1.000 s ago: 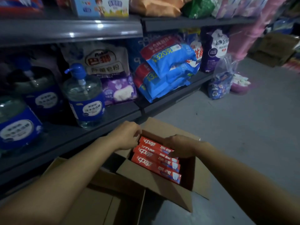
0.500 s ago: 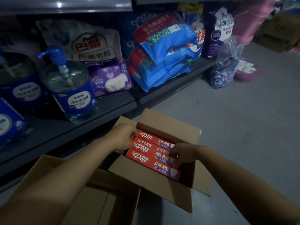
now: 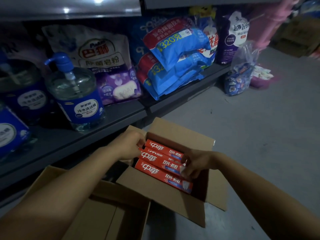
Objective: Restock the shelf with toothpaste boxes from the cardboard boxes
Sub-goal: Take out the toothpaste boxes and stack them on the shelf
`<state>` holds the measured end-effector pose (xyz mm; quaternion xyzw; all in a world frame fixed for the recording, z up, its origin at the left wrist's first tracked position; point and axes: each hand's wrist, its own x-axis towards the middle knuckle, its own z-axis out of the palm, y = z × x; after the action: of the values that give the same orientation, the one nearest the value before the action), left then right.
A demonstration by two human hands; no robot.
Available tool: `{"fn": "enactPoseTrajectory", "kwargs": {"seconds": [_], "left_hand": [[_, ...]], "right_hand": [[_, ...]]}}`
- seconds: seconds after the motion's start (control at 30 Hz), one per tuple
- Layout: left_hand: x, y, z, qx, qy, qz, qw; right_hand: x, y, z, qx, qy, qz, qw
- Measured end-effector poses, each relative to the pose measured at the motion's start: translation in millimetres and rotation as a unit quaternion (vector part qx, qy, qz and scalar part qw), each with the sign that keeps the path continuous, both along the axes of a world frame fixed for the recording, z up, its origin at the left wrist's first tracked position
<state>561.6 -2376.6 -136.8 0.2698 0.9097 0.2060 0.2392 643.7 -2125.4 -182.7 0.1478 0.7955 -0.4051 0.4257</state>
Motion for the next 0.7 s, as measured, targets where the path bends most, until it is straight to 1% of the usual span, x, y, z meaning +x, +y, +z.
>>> {"fn": "enactPoseTrajectory", "kwargs": {"seconds": [0.03,0.1,0.2,0.3,0.37,0.47,0.6,0.7], "left_hand": [[-0.5,-1.0,1.3,-0.004,0.008,-0.003,1.0],[-2.2,-3.9,5.7,-0.009,0.025,-0.007,1.0],[-6.7,-10.5,21.5,-0.004,0.034,0.006,0.999],[-17.2,-24.1,53.9,-0.005,0.051,0.008,0.999],[-26.8,-37.0,81.3,-0.001,0.08,0.009,0.997],[-38.5,-58.4,127.4,0.009,0.143,0.034,0.989],[-42.0,-93.0,201.2,0.041,0.189,0.072,0.978],[-37.9,-125.9,253.2,0.072,0.211,0.098,0.97]], "right_hand": [[-0.5,-0.3,5.1,-0.028,-0.017,-0.017,0.999],[-1.5,0.6,15.8,-0.054,-0.028,-0.023,0.998],[-3.5,4.7,40.9,-0.059,-0.005,-0.016,0.998],[-11.0,8.0,81.5,-0.04,0.069,-0.009,0.997],[-20.7,5.0,117.7,0.015,0.141,0.015,0.99],[-35.1,-9.4,177.5,0.109,0.249,0.072,0.96],[-48.9,-29.6,245.9,0.15,0.376,0.112,0.907],[-55.1,-54.1,295.0,0.187,0.463,0.152,0.853]]}}
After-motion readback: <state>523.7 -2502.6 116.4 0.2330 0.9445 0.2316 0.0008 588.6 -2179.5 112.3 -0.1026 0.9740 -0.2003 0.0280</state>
